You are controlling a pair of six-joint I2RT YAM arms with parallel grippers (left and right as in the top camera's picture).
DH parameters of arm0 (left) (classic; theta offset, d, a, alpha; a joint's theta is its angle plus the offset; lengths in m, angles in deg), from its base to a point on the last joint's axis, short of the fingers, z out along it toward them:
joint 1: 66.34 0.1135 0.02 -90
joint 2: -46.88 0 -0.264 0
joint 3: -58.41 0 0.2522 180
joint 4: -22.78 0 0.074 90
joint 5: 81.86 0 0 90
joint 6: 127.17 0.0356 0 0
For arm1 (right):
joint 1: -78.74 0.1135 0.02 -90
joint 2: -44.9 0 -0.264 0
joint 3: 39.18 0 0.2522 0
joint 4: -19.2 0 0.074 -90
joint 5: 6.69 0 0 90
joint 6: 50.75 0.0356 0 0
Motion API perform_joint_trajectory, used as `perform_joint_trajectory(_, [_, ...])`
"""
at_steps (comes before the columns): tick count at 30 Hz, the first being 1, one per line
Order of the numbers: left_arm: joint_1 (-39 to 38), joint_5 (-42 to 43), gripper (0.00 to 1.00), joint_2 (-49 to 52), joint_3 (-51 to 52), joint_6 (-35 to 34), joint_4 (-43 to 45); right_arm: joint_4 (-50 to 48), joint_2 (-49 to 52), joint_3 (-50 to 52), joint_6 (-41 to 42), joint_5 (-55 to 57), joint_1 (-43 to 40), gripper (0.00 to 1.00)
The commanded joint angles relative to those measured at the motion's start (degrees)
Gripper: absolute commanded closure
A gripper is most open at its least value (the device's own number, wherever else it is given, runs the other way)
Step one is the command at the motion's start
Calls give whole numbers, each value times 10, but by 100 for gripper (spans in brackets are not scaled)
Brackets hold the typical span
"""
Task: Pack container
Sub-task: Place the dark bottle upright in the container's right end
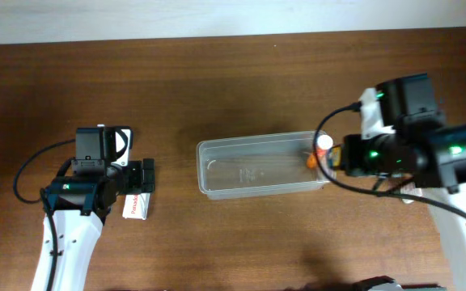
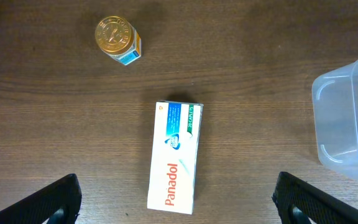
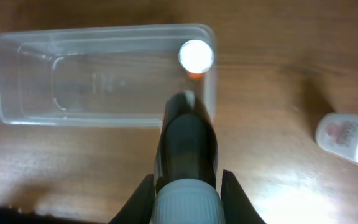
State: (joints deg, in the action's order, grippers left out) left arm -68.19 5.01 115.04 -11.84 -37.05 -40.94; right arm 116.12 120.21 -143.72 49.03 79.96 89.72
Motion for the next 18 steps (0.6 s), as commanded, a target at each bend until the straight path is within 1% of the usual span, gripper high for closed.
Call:
perform_joint_trajectory(1, [2,8,1,0,-12,-6,1,-53,9,72,25,2,25,86])
perform_joint_trajectory(7, [2,8,1,0,-12,-6,1,-173,30,193,27,5,25,86])
perform_joint_trajectory(10, [2,8,1,0,-12,-6,1,-195,51,207,28,27,25,86])
perform_joint_trajectory(18, [2,8,1,0,-12,-6,1,-202,137,208,28,40,25,86])
